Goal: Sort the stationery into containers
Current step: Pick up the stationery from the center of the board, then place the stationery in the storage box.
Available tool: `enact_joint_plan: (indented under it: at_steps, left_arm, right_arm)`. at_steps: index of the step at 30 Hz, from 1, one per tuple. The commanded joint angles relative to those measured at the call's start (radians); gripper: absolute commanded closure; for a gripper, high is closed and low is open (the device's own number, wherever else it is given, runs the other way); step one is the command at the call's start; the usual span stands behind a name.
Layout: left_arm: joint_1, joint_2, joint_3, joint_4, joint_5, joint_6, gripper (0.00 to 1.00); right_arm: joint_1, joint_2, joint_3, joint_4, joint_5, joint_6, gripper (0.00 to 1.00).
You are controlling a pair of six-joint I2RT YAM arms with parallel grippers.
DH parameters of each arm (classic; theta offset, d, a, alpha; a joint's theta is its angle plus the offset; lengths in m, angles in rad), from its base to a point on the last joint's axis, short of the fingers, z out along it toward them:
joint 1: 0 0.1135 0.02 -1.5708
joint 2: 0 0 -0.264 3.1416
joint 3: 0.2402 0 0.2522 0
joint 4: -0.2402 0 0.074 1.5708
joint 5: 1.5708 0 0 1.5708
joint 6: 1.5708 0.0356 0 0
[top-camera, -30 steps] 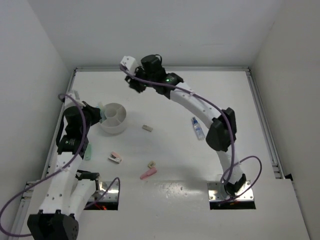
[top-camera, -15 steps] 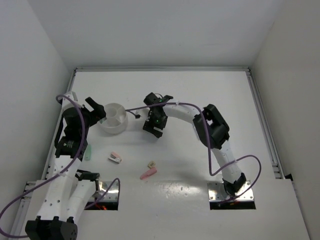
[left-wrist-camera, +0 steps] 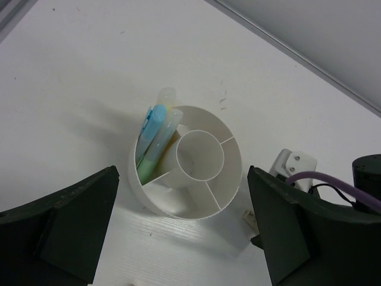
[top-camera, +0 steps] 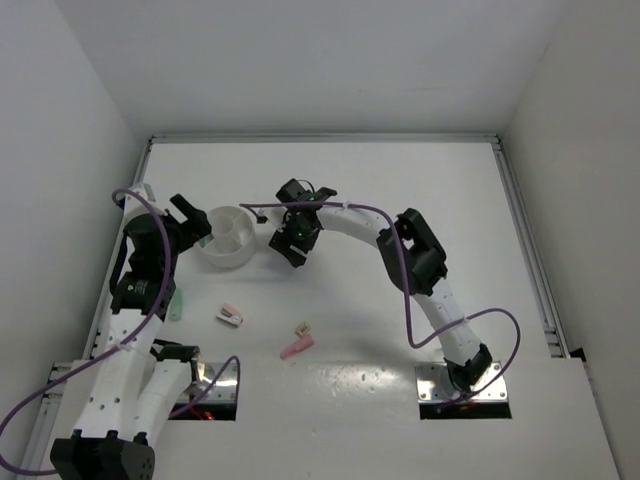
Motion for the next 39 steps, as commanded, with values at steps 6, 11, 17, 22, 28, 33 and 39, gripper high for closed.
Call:
enact_joint_plan:
  at_steps: [6, 11, 17, 22, 28, 33, 39]
  left_arm:
    - [0.006, -0.011, 0.018, 0.023, 0.016, 0.006, 0.04]
    - [0.006, -0.02, 0.018, 0.023, 0.007, 0.006, 0.04]
    - [0.006, -0.02, 0.018, 0.023, 0.016, 0.006, 0.04]
    - [0.006, -0.02, 0.018, 0.023, 0.007, 0.006, 0.04]
    - [0.006, -0.029, 0.018, 0.023, 0.007, 0.006, 0.04]
    - [0.006, -0.029, 0.018, 0.023, 0.007, 0.006, 0.05]
    - [0.006, -0.029, 0.018, 0.023, -0.003, 0.006, 0.06]
  right_arm:
    - [0.002, 0.088, 0.121, -0.024, -0.056, 0.071, 0.42]
    - [0.002, 0.06, 0.065, -0.023, -0.03, 0.071, 0.87]
    - [-0.019, -0.057, 0.023, -0.001, -0.029, 0.071, 1.0]
    - [-0.028, -0.125, 0.209, 0.013, -0.106, 0.083, 1.0]
    - [-0.028, -0.158, 0.189, 0.264, -0.08, 0.192, 1.0]
    - [-0.019, -0.173, 0.121, 0.522, -0.162, 0.293, 1.0]
    - [0.002, -0.045, 0.166, 0.678, -0.376, 0.374, 1.0]
